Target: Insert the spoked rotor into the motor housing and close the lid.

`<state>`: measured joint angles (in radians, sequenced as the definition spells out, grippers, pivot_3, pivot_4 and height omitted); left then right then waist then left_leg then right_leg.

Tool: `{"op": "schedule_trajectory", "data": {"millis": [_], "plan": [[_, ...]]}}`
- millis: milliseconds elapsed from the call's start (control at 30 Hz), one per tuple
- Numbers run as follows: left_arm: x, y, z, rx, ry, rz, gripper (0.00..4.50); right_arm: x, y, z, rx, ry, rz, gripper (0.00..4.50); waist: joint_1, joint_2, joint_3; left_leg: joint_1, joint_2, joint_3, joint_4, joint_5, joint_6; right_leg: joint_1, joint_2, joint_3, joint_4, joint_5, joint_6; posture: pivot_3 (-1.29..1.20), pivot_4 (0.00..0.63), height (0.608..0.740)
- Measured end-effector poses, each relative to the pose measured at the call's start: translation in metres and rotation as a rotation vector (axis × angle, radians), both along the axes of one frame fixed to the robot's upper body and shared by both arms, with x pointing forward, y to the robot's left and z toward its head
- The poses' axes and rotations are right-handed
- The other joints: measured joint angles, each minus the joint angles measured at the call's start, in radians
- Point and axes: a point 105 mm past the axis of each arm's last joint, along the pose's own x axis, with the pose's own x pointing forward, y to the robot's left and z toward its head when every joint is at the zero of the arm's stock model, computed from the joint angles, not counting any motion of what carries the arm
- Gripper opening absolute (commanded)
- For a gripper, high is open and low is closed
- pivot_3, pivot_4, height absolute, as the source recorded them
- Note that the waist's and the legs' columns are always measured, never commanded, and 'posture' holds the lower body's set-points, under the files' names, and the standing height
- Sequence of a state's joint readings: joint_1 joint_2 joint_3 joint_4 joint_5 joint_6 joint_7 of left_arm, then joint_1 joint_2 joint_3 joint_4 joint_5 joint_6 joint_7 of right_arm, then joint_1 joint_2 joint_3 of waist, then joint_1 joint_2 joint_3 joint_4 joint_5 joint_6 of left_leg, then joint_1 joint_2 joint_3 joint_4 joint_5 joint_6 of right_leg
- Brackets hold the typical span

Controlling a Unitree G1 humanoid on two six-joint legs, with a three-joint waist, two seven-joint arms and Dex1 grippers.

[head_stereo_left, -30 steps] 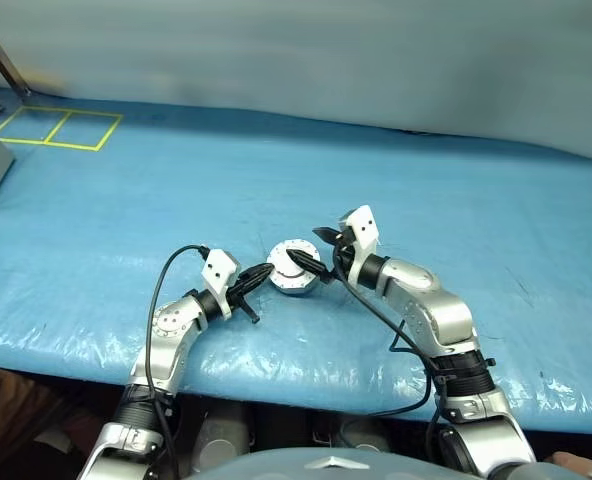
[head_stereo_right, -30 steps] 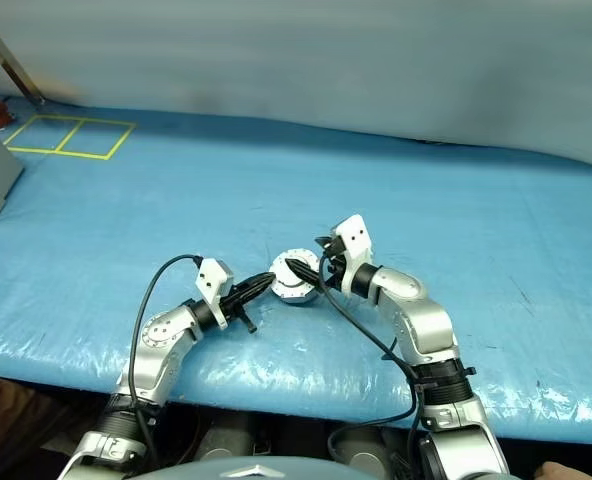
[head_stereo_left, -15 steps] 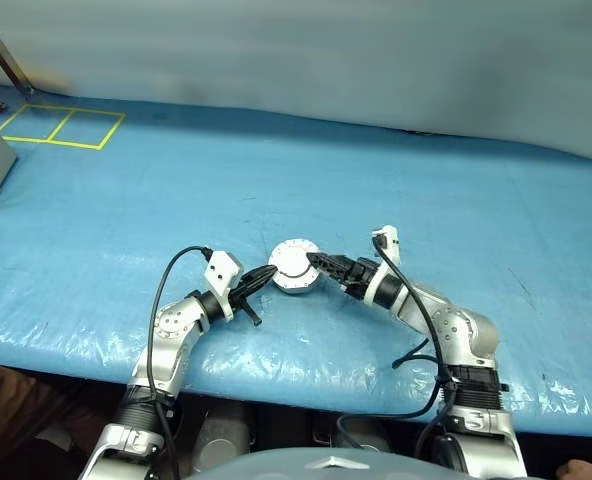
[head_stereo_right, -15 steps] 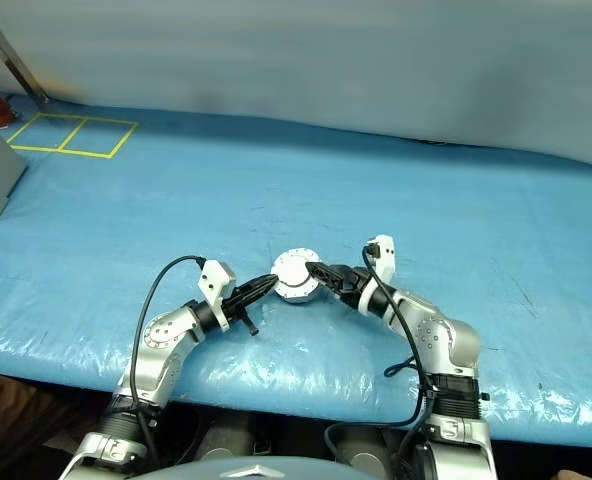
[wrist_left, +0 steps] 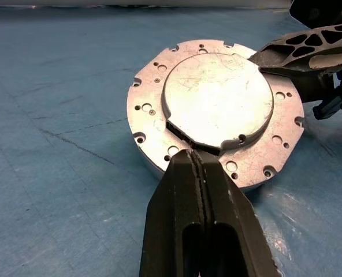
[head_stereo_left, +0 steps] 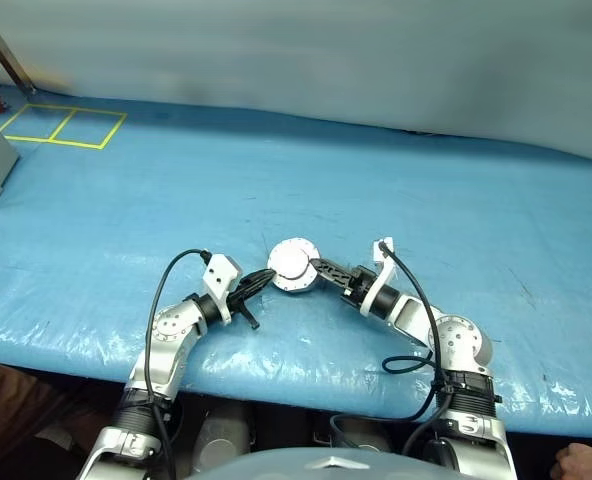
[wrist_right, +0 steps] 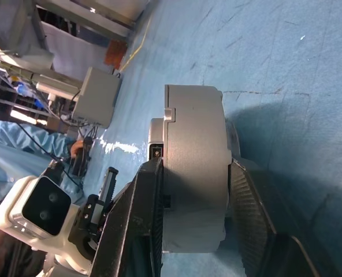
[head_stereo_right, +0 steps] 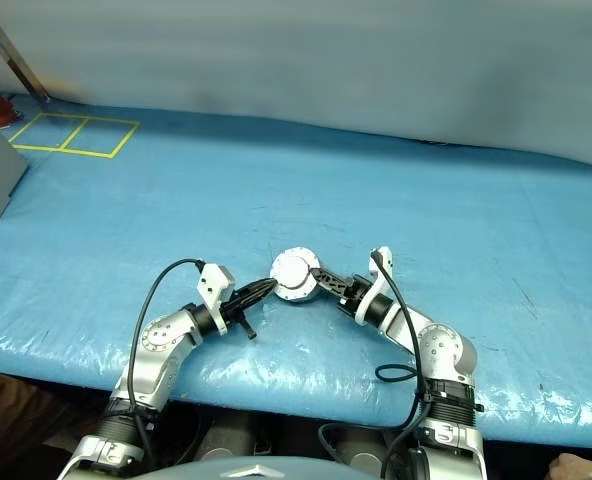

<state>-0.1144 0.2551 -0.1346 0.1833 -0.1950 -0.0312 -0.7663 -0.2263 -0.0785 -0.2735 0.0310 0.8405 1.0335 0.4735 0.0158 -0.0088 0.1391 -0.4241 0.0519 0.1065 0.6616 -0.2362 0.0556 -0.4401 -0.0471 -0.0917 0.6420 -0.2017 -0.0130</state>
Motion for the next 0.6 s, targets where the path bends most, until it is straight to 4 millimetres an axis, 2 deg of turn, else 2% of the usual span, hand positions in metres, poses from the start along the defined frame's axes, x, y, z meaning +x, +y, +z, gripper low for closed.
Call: {"op": "schedule_trajectory", "data": {"millis": [233, 400, 500, 600], "plan": [[0.000, -0.003, 0.002, -0.055, 0.005, 0.021, 0.00, 0.001, -0.001, 0.001, 0.012, 0.007, -0.012, 1.23, -0.001, 0.000, 0.000, -0.001, 0.000, 0.000, 0.000, 0.000, 0.000, 0.000, 0.000, 0.000, 0.000, 0.000, 0.000, 0.00, 0.150, 0.740], [0.007, -0.001, 0.014, -0.484, 0.172, 0.162, 0.00, 0.006, -0.005, 0.001, 0.122, 0.055, -0.087, 1.23, -0.004, 0.000, 0.003, -0.011, 0.000, -0.001, 0.001, 0.001, 0.002, -0.005, 0.002, 0.000, 0.001, 0.005, 0.008, 0.00, 0.150, 0.740], [0.007, 0.009, 0.026, -0.612, 0.214, 0.171, 0.00, 0.013, -0.016, 0.005, 0.161, 0.071, -0.160, 1.23, -0.007, 0.001, 0.004, -0.012, 0.000, -0.002, 0.001, 0.001, 0.002, -0.005, 0.004, 0.000, 0.001, 0.004, 0.009, 0.00, 0.150, 0.740], [0.003, 0.015, 0.027, -0.701, 0.277, 0.175, 0.00, 0.018, -0.027, 0.009, 0.210, 0.077, -0.236, 1.23, -0.011, 0.001, 0.004, -0.013, -0.001, -0.003, 0.000, 0.001, 0.002, -0.005, 0.005, 0.001, 0.001, 0.003, 0.010, 0.00, 0.150, 0.740]]}}
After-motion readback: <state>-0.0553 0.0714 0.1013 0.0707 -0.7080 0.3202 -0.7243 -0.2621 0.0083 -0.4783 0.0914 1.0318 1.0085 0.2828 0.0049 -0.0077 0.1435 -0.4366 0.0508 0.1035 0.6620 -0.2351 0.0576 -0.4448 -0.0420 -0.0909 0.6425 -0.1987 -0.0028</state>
